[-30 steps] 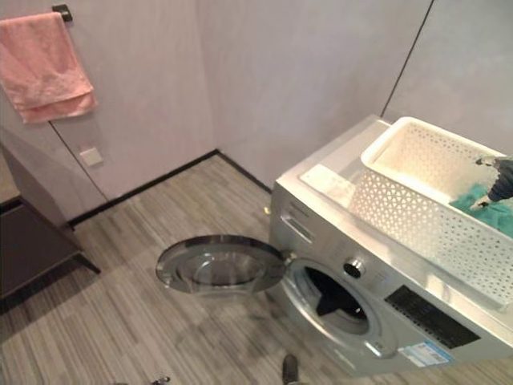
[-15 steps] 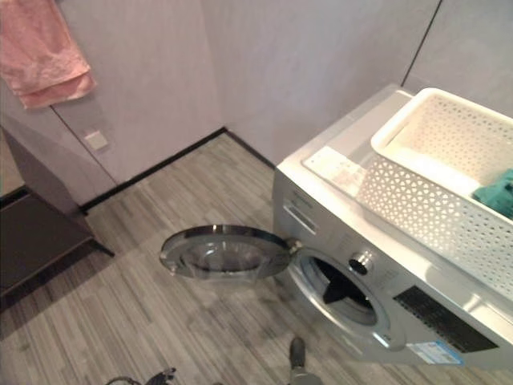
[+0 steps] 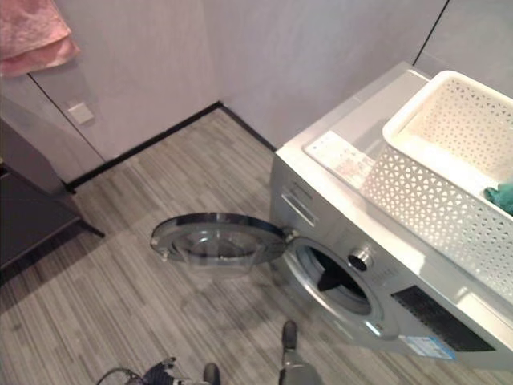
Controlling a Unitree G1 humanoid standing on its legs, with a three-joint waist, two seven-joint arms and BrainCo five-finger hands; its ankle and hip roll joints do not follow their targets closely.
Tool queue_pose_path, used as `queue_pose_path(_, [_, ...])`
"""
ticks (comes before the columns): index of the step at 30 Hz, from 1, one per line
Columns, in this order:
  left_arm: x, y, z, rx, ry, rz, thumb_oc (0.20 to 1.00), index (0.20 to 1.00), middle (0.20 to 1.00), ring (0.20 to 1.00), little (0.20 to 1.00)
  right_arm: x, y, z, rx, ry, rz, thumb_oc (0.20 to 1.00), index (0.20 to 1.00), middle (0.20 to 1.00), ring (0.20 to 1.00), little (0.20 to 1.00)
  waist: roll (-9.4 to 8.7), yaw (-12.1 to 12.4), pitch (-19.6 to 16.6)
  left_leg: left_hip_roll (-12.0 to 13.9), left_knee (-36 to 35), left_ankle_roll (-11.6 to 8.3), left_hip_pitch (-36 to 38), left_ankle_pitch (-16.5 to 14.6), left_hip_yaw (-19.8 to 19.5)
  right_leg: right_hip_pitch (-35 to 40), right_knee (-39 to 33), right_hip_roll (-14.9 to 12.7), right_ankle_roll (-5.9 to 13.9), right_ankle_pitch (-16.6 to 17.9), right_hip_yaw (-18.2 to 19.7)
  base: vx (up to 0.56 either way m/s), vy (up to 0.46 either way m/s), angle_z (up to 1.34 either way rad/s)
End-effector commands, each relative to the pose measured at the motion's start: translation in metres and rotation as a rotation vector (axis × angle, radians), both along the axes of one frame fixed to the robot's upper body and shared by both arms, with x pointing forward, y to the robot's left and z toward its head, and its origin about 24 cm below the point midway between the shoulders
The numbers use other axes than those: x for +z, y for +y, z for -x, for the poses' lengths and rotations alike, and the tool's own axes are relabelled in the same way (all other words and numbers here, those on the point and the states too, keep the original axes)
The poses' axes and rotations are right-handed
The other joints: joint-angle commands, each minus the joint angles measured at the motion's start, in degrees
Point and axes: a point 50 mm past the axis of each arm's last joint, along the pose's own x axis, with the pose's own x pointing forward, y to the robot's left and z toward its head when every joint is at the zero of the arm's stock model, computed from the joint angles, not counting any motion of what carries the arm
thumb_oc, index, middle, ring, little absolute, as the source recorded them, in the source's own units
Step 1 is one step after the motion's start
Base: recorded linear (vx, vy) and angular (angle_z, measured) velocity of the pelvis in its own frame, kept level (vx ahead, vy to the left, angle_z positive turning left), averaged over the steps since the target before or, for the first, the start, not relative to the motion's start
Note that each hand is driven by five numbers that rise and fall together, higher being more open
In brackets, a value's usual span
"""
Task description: Grab the laundry basket,head to the washer,open it,put in the laundry and shut it.
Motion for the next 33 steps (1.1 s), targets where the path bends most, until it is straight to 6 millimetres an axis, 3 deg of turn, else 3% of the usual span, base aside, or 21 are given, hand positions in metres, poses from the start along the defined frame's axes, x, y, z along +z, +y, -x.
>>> queue_pose_path(1, [0.002,0.006,-0.003,-0.037,0.002,-0.025,1.000,1.000,1.000,1.000,1.000,-0.012,0.000,-0.004,-0.034,-0.013,-0.017,0.200,0.200,0.200,0.200,0.200,-0.08,0.1,0.3,5.5,-0.8,-4.00,-1.9,8.8,-7.0,3.5,5.9,-2.2,3.34,-10.8,-0.3,0.00,0.000,0.00])
queue_pose_path(8, [0.000,0.010,0.002,-0.033,0.032,-0.049,1.000,1.000,1.000,1.000,1.000,-0.001,-0.024,0.016,-0.228,-0.299,-0.158,0.200,0.200,0.200,0.200,0.200,-0.43,0.1,-1.2,5.6,-0.8,-3.69,-0.5,7.5,-7.6,5.7,5.9,-2.4,3.44,-11.2,-1.0,0.01,0.009,0.06])
queue_pose_path(12, [-0.001,0.015,0.008,-0.027,0.056,-0.072,1.000,1.000,1.000,1.000,1.000,0.032,-0.032,0.023,-0.297,-0.648,-0.297,0.200,0.200,0.200,0.200,0.200,-1.06,0.0,-2.8,5.4,-0.8,-3.34,0.9,5.9,-8.0,7.4,6.2,-2.9,3.68,-11.5,-1.4,0.03,0.032,0.08])
queue_pose_path(17, [-0.002,0.020,0.017,-0.013,0.079,-0.103,1.000,1.000,1.000,1.000,1.000,0.076,-0.023,0.016,-0.215,-0.992,-0.365,0.200,0.200,0.200,0.200,0.200,-1.73,0.0,-4.2,4.8,-0.8,-3.02,2.2,4.3,-8.2,8.9,6.8,-3.4,4.03,-11.8,-1.7,0.01,0.043,0.01])
queue_pose_path(24, [-0.005,0.019,0.028,0.013,0.093,-0.120,1.000,1.000,1.000,1.000,1.000,0.116,0.007,0.001,-0.004,-1.241,-0.294,0.200,0.200,0.200,0.200,0.200,-1.87,-0.3,-5.7,4.1,-0.7,-2.33,3.3,2.6,-8.3,10.3,6.8,-4.1,4.38,-11.7,-1.7,0.01,0.057,0.06])
queue_pose_path(33, [-0.005,0.011,0.021,-0.056,0.067,-0.128,1.000,1.000,1.000,1.000,1.000,0.133,0.035,0.017,0.166,-1.486,-0.120,0.200,0.200,0.200,0.200,0.200,-1.73,-0.7,-6.4,2.7,0.6,-0.84,4.2,-0.1,-8.4,11.3,7.0,-5.5,5.18,-11.2,-0.9,-0.01,0.089,0.05])
